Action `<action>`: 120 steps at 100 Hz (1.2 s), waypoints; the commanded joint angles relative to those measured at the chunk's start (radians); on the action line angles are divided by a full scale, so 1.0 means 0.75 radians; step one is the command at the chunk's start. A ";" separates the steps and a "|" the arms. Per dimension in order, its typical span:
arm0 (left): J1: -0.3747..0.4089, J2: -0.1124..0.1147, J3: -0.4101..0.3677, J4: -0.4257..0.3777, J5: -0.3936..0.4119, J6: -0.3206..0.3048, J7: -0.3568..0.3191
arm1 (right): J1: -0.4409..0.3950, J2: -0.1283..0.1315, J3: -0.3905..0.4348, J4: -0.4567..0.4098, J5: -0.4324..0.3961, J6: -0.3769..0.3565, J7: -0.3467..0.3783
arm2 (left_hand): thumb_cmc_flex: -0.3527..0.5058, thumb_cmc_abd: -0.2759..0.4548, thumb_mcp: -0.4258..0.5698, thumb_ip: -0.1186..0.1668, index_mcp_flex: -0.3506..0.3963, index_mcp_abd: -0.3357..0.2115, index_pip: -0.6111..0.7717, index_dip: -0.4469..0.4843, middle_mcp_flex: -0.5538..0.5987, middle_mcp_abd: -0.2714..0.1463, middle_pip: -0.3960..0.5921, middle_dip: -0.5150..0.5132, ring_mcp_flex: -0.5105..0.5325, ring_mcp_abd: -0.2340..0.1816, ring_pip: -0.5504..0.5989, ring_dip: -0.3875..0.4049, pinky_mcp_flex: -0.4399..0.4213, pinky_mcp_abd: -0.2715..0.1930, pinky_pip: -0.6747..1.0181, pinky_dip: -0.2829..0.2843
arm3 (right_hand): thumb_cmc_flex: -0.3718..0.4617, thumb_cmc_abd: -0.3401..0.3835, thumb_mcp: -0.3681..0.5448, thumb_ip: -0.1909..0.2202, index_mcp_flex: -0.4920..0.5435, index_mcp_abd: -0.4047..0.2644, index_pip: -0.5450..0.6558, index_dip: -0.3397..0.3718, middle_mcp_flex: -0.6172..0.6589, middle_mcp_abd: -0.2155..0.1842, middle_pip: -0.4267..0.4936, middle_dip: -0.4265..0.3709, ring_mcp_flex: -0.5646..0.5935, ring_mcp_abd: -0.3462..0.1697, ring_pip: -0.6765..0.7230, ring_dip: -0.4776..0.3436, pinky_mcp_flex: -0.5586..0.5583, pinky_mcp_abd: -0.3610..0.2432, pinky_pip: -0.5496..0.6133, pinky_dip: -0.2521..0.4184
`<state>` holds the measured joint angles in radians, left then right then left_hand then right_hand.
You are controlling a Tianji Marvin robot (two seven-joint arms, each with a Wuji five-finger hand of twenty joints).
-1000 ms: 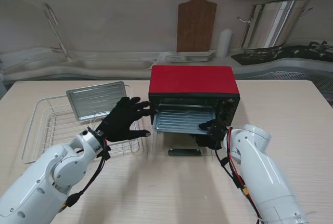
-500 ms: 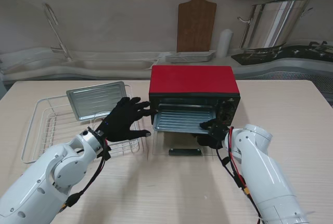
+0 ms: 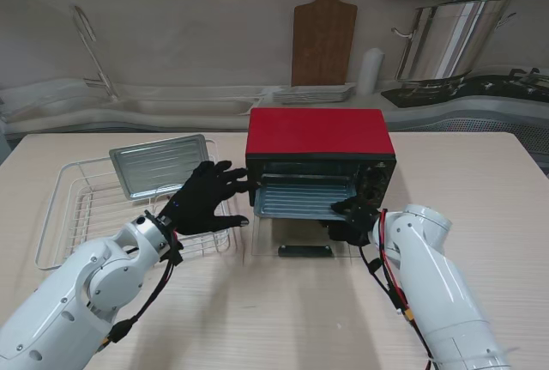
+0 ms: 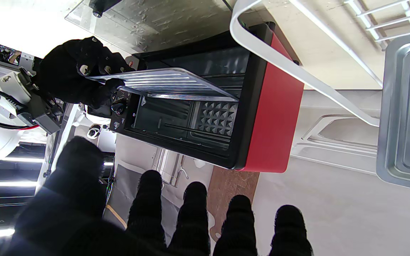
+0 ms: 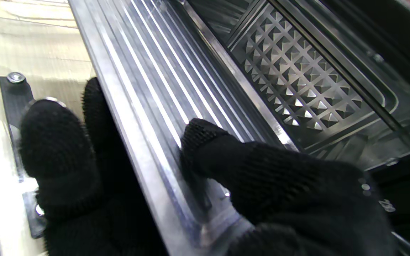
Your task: Slide the trays into the oven
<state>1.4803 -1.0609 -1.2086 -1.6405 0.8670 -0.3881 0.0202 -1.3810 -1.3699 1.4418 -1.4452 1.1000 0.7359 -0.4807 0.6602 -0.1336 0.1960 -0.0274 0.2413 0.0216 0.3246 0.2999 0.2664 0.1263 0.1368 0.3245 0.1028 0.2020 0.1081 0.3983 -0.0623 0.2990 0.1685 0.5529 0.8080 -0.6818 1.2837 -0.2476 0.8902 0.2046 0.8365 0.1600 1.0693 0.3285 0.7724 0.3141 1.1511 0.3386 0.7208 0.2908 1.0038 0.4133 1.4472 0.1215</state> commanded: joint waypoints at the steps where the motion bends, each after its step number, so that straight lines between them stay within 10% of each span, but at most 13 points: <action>1: 0.010 -0.006 -0.001 -0.015 -0.002 0.005 -0.020 | -0.009 -0.008 -0.001 -0.007 -0.009 -0.006 0.040 | -0.011 0.055 -0.047 0.045 -0.048 -0.009 -0.020 -0.025 -0.052 -0.024 -0.014 -0.021 -0.040 -0.035 -0.027 -0.021 -0.031 -0.032 -0.068 -0.013 | 0.068 0.021 -0.003 0.002 0.023 -0.088 0.051 -0.010 0.039 0.017 0.036 0.007 0.083 0.037 0.050 0.027 0.046 -0.033 0.038 0.015; 120: 0.016 -0.005 -0.008 -0.024 -0.002 0.015 -0.031 | 0.075 -0.027 -0.058 0.114 -0.029 -0.117 0.044 | -0.013 0.057 -0.049 0.045 -0.046 -0.003 -0.018 -0.023 -0.052 -0.025 -0.013 -0.020 -0.040 -0.036 -0.028 -0.021 -0.031 -0.034 -0.069 -0.013 | 0.063 0.048 -0.028 -0.002 0.028 -0.129 0.045 0.007 0.013 -0.014 0.000 0.009 0.023 0.015 0.001 0.017 -0.016 -0.058 -0.018 0.008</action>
<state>1.4864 -1.0608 -1.2122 -1.6478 0.8663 -0.3813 0.0138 -1.3256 -1.3761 1.4039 -1.3560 1.0779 0.6583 -0.4654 0.6603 -0.1336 0.1960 -0.0273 0.2413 0.0216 0.3246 0.2998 0.2664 0.1262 0.1368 0.3245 0.1028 0.2019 0.1081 0.3982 -0.0636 0.2987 0.1685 0.5528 0.8079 -0.6784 1.2637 -0.2481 0.8913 0.1645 0.8383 0.1603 1.0694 0.3286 0.7716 0.3141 1.1511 0.3410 0.7115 0.2914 0.9850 0.4144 1.4376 0.1216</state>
